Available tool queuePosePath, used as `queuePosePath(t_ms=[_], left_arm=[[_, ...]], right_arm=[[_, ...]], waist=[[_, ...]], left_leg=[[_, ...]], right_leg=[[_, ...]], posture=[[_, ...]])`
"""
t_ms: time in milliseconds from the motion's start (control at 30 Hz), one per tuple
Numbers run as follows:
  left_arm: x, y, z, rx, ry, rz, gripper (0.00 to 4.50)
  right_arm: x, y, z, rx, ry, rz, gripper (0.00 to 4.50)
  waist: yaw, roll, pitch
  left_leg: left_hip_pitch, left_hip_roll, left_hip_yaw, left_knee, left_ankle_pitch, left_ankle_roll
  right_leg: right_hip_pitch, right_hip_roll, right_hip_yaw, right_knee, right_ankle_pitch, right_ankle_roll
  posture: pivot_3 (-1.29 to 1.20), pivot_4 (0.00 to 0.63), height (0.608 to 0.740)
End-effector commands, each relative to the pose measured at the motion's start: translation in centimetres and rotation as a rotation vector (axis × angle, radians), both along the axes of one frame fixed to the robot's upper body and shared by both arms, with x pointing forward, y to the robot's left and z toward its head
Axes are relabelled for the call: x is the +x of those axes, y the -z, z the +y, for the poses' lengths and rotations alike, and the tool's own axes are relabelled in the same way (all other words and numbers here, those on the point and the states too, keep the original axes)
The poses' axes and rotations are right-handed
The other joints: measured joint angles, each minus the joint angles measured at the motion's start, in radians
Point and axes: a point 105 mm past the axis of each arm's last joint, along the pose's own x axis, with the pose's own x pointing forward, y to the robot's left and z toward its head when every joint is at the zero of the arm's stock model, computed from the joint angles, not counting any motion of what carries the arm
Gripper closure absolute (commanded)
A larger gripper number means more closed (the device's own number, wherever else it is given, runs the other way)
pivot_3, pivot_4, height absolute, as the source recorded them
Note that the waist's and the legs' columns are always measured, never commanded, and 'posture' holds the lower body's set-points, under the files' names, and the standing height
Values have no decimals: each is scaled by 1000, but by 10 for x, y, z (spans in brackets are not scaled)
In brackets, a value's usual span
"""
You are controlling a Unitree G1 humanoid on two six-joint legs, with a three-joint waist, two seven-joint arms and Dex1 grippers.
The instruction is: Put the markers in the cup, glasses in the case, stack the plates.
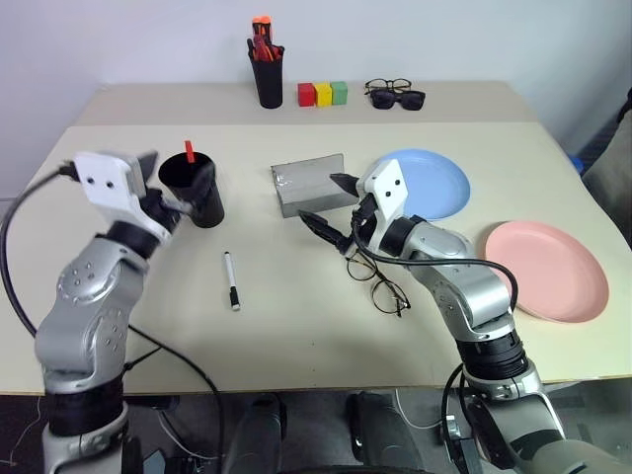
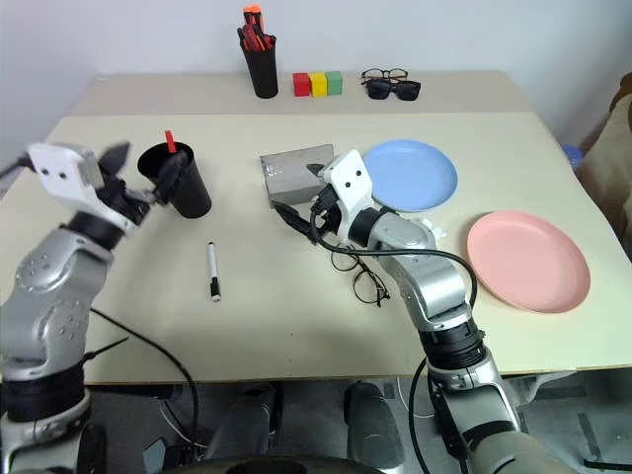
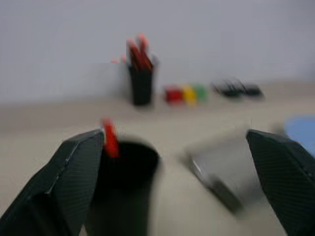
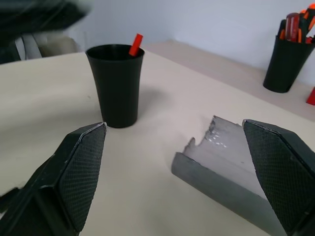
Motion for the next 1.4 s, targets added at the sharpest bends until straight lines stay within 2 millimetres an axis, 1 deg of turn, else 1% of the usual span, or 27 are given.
queuePosePath(t_ms=[33,67,133,200,300,400,500,600,633,667,700,733,833,867,900,967,1000,1033,1100,1167,1233,1267,1367,1400], left_arm=[[-11,23,-7,111,-8,202,65],[-9,38,-1,124,-69,300,65],[-7,60,6,123,-163,449,65],[-7,79,1,87,-184,595,65],[-5,94,-8,68,-181,720,65],[-3,106,-20,68,-137,795,65],[0,114,-26,63,-111,841,65],[2,116,-26,95,-119,857,828],[2,118,-25,108,-126,862,1328],[3,118,-26,115,-127,864,1726],[3,118,-26,118,-128,865,2281],[3,118,-26,118,-126,864,2676],[5,113,-26,125,-133,844,4239],[6,111,-26,128,-135,832,4417],[7,105,-27,131,-124,808,4417],[12,86,-27,122,-105,696,4417],[13,71,-28,110,-71,616,4417],[13,62,-29,104,-47,563,4417],[9,9,-41,127,70,229,4417],[7,-29,-46,129,124,2,4417],[19,-59,-38,46,69,-132,4417],[28,-74,-27,18,-16,-208,4417],[43,-102,-6,1,-198,-362,4417],[49,-106,1,3,-258,-393,4417]], right_arm=[[-4,-15,1,13,-33,-60,0],[-5,-15,2,10,-47,-60,0],[-9,-15,6,2,-80,-57,0],[-15,-13,10,-9,-128,-48,0],[-24,-9,14,-25,-190,-32,0],[-31,-5,16,-38,-225,-21,0],[-34,-3,17,-47,-237,-18,0],[-34,-2,16,-47,-234,-16,0],[-34,-2,16,-48,-233,-15,0],[-35,-1,16,-49,-233,-13,0],[-36,0,15,-50,-234,-12,0],[-36,0,15,-50,-235,-10,0],[-37,1,15,-54,-238,-5,0],[-38,2,15,-55,-239,-4,0],[-38,2,15,-55,-239,-3,0],[-38,3,16,-56,-240,-3,0],[-38,3,16,-57,-240,-2,0],[-37,3,16,-57,-240,-2,0],[-33,0,15,-44,-222,-17,0],[-21,-9,14,1,-159,-34,0],[-17,-12,16,7,-146,-42,0],[-16,-10,17,-10,-148,-44,0],[-10,-4,19,-55,-125,-57,0],[-9,-3,20,-57,-122,-59,0]], waist=[[-1,0,0],[-1,1,0],[-2,1,0],[-1,0,0],[-1,0,0],[-3,0,0],[0,2,-1],[3,2,-1],[4,2,-1],[6,2,-1],[8,2,-1],[9,2,-1],[13,2,-1],[17,2,-1],[20,2,-1],[22,2,-1],[22,1,-1],[21,0,0],[19,0,0],[24,1,0],[27,1,0],[30,1,0],[27,0,-1],[26,0,0]], left_leg=[[0,0,0,0,0,0],[1,0,0,0,0,0],[1,0,0,0,0,0],[1,0,0,0,0,0],[1,0,0,0,0,0],[1,0,-1,0,0,0],[1,0,0,0,0,0],[2,0,0,0,0,0],[2,0,0,0,0,0],[2,-1,0,0,0,0],[2,-1,0,0,0,0],[2,-1,0,0,0,0],[2,-1,0,0,0,0],[2,-1,0,0,0,0],[2,-1,0,0,0,0],[2,-1,0,0,0,0],[2,-1,0,0,0,0],[1,-1,0,0,0,0],[0,-1,0,-1,0,0],[-1,0,0,-2,1,-2],[0,0,1,-2,1,-2],[-1,0,1,-2,1,-3],[-1,-1,1,-1,1,-3],[-1,-1,1,-1,1,-2]], right_leg=[[0,0,0,0,0,0],[0,0,0,0,0,0],[1,0,0,0,0,0],[1,0,0,0,0,0],[1,0,0,0,0,0],[0,1,0,0,0,0],[1,0,0,0,0,0],[2,0,0,0,0,0],[2,0,0,0,0,0],[2,0,0,0,0,0],[2,0,0,-1,0,0],[2,0,0,-1,0,0],[2,0,0,-1,0,0],[2,0,0,-1,0,0],[2,-1,0,-1,0,0],[2,0,0,-1,0,0],[2,0,0,-2,0,0],[1,0,0,-2,0,0],[-1,0,0,-1,0,0],[-2,0,0,-2,0,0],[-1,0,0,-2,0,-1],[-1,0,0,-3,0,-1],[1,-1,0,-5,0,0],[1,-1,0,-5,0,0]], posture=[[0,150,740],[0,150,740],[0,150,740],[0,150,740],[0,150,740],[0,150,740],[0,150,740],[0,150,740],[0,150,740],[0,150,740],[0,150,740],[0,150,740],[0,150,740],[0,150,740],[0,150,740],[0,150,740],[0,150,740],[0,150,740],[0,150,740],[0,150,740],[0,150,740],[0,150,740],[0,150,740],[0,150,740]])
